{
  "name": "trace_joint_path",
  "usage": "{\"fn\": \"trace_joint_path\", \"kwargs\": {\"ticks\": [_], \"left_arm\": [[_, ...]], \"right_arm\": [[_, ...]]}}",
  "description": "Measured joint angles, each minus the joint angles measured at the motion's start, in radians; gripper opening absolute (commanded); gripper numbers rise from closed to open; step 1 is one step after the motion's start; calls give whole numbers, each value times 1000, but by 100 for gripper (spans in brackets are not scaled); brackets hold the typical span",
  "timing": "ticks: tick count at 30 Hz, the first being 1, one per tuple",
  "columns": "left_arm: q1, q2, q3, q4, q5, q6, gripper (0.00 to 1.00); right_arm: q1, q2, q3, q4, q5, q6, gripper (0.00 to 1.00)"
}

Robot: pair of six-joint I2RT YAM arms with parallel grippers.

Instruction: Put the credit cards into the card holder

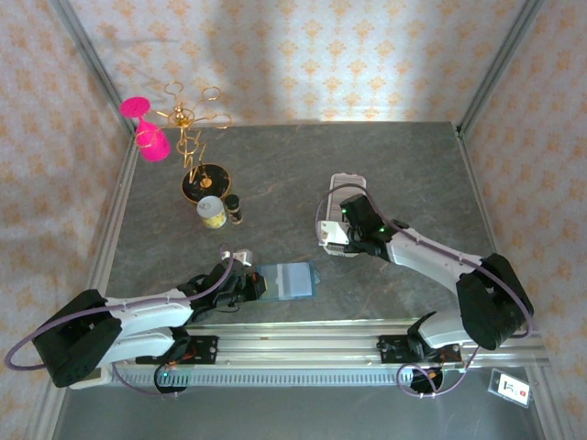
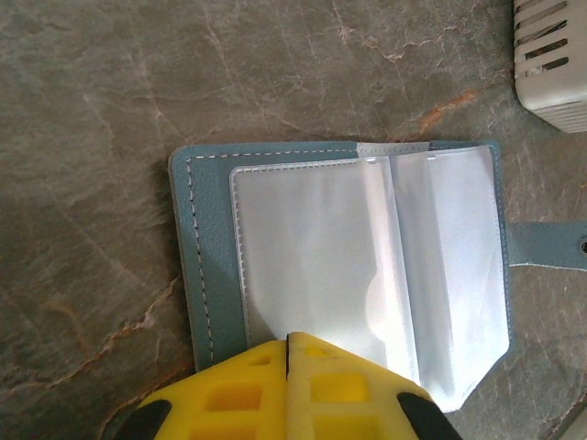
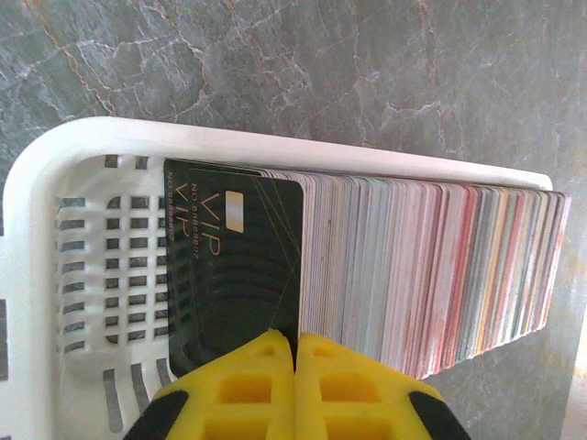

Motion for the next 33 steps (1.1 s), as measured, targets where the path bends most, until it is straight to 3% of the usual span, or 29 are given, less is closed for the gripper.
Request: {"fn": "trace_joint_path", "kwargs": {"ticks": [8, 22, 28, 33], "left_arm": [[0, -31, 0, -18, 0, 0, 10], [0, -128, 61, -88, 0, 0, 27], [0, -161, 76, -115, 0, 0, 27], [0, -174, 79, -167, -6, 0, 26]], "right_arm": [[0, -69, 0, -41, -15, 24, 0], [0, -237, 23, -160, -167, 200, 0], [2, -351, 21, -126, -231, 450, 0], [14, -407, 19, -26, -235, 850, 0]]}}
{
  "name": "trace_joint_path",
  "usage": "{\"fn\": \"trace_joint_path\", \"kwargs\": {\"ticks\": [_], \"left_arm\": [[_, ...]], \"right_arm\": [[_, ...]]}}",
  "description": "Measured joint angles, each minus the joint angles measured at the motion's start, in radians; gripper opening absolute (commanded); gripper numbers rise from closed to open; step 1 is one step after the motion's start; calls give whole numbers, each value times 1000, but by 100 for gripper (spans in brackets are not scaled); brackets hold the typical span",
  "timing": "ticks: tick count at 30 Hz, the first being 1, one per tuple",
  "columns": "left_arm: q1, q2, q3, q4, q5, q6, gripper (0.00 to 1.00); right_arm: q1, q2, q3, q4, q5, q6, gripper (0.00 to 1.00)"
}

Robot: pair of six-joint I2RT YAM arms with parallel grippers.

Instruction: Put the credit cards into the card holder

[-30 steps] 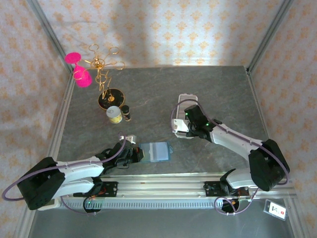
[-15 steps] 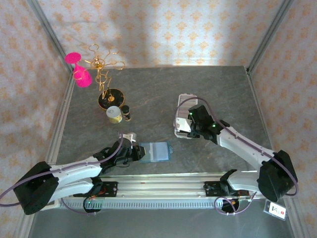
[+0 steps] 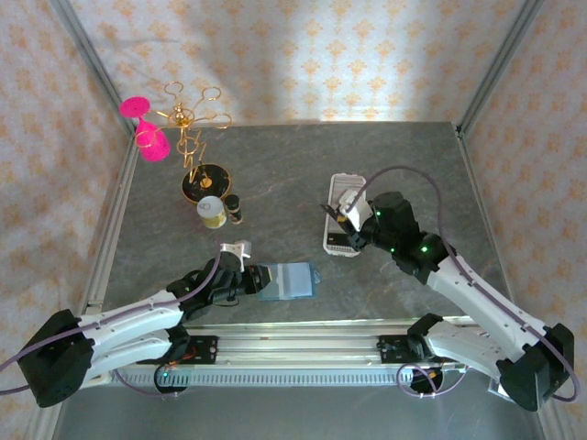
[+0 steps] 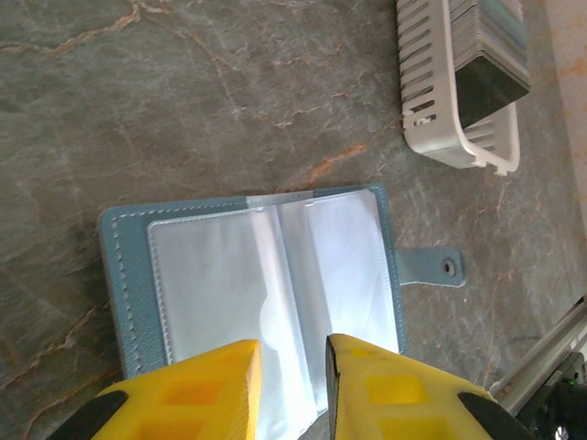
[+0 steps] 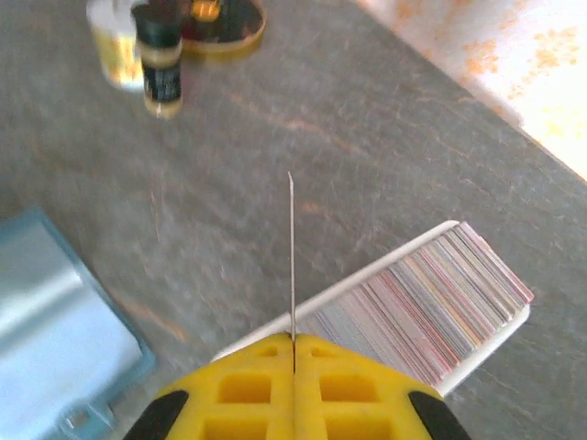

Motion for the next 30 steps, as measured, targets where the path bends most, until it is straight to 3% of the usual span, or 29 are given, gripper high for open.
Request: {"fn": "trace_joint_path", "kwargs": {"ticks": [10, 14, 20, 30], "left_arm": [[0, -29, 10, -133, -82, 8, 40], [0, -31, 21, -163, -93, 12, 48], [0, -28, 27, -179, -104, 19, 47], [0, 61, 38, -178, -98, 26, 40]], "right_arm": [[74, 56, 4, 24, -37, 771, 0], [178, 46, -78, 93, -34, 983, 0], [340, 74, -181, 193, -12, 1162, 0], [399, 241, -263, 352, 21, 1280, 0]]}}
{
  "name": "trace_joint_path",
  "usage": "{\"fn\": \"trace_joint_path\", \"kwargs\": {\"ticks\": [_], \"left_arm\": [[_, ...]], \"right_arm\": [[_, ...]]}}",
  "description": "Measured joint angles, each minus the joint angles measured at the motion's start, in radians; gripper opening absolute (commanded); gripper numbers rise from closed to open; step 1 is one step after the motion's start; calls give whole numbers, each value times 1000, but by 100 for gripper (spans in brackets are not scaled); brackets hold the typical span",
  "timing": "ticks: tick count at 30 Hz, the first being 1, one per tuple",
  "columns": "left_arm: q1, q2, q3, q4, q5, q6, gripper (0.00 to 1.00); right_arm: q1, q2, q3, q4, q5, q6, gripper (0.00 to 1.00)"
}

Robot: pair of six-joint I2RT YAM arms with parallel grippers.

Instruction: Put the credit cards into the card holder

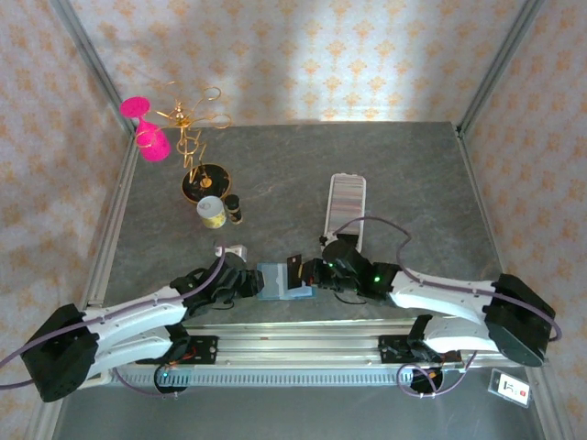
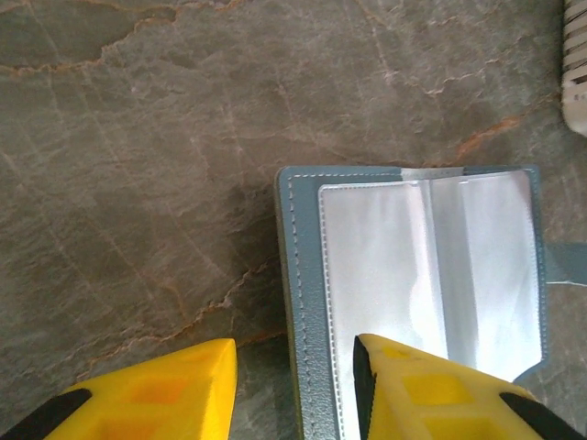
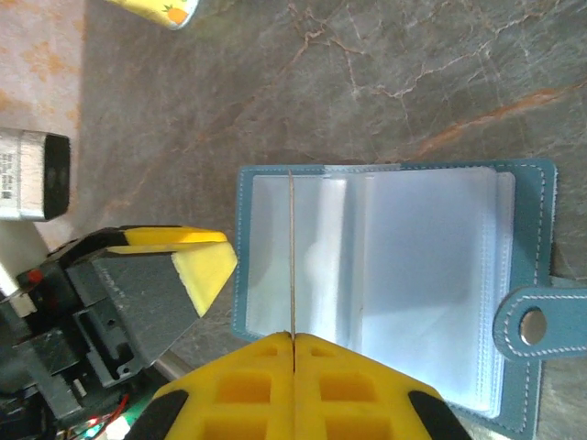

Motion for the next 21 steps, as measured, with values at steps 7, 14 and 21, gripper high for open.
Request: {"fn": "trace_joint_path", "kwargs": {"ticks": [7, 14, 21], "left_arm": [[0, 36, 2, 21, 3, 0, 34], [0, 93, 7, 48, 22, 1, 29], [0, 106, 7, 51, 25, 1, 23]], "right_arm": [[6, 74, -1, 62, 9, 18, 0], [6, 87, -13, 97, 25, 27, 0], [6, 88, -26, 121, 31, 37, 0]]}}
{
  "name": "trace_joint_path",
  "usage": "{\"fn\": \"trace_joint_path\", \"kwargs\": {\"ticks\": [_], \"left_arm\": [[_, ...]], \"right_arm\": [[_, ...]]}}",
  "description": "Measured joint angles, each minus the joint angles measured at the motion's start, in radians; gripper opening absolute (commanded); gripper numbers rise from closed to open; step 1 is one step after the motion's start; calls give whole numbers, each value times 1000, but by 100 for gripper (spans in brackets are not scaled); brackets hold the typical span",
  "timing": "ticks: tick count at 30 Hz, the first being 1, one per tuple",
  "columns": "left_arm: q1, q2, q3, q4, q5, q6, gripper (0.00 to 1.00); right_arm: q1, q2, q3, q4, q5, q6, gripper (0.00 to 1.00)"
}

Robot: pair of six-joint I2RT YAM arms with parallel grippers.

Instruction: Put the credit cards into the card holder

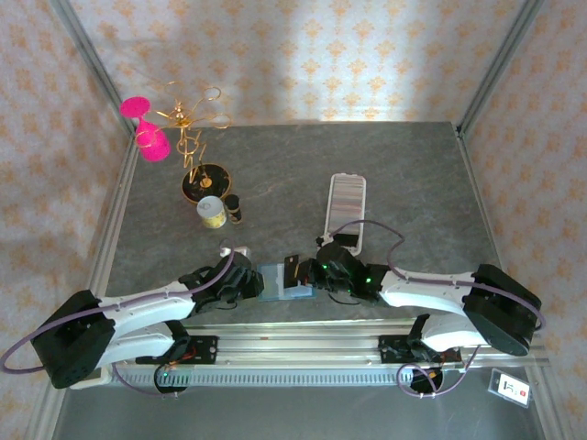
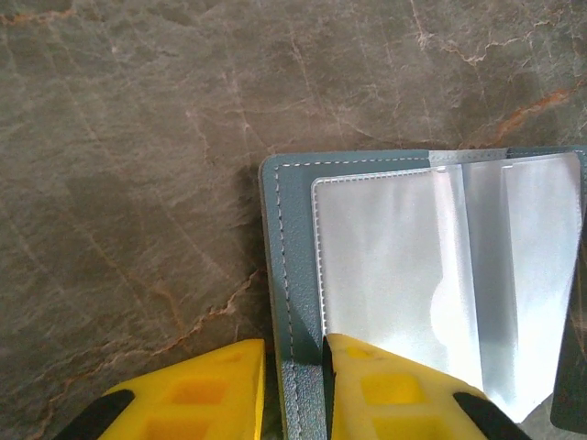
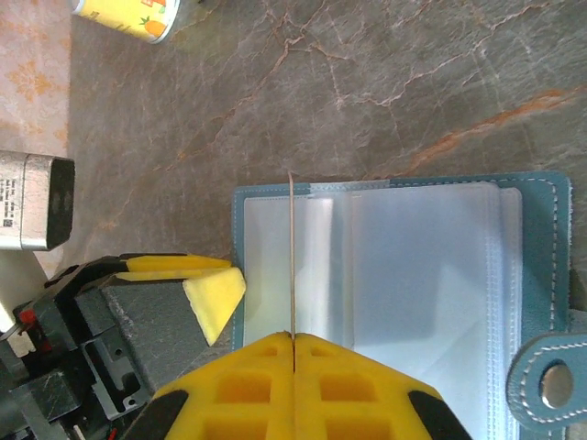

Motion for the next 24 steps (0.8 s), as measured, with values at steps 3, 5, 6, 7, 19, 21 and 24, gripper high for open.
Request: {"fn": "trace_joint_path", "kwargs": {"ticks": [3, 5, 6, 7, 19, 21, 24], "left_arm": [[0, 0, 0, 5, 0, -1, 21], [0, 6, 0, 16, 1, -1, 20], [0, 9, 0, 19, 1, 0, 19], [0, 13, 0, 20, 1, 0, 19], [0, 19, 0, 23, 0, 6, 17], [0, 19, 0, 23, 0, 6, 16], [0, 20, 0, 23, 0, 6, 16]], "right_arm": [[0, -1, -7, 1, 8, 5, 0], [1, -4, -16, 10, 16, 12, 0], [2, -7, -22, 14, 19, 15, 0], [3, -12, -28, 15, 21, 19, 0], [9, -13, -45, 78, 29, 48, 0], [14, 0, -45, 90, 29, 49, 0], [15, 20, -45, 99, 29, 48, 0]]}}
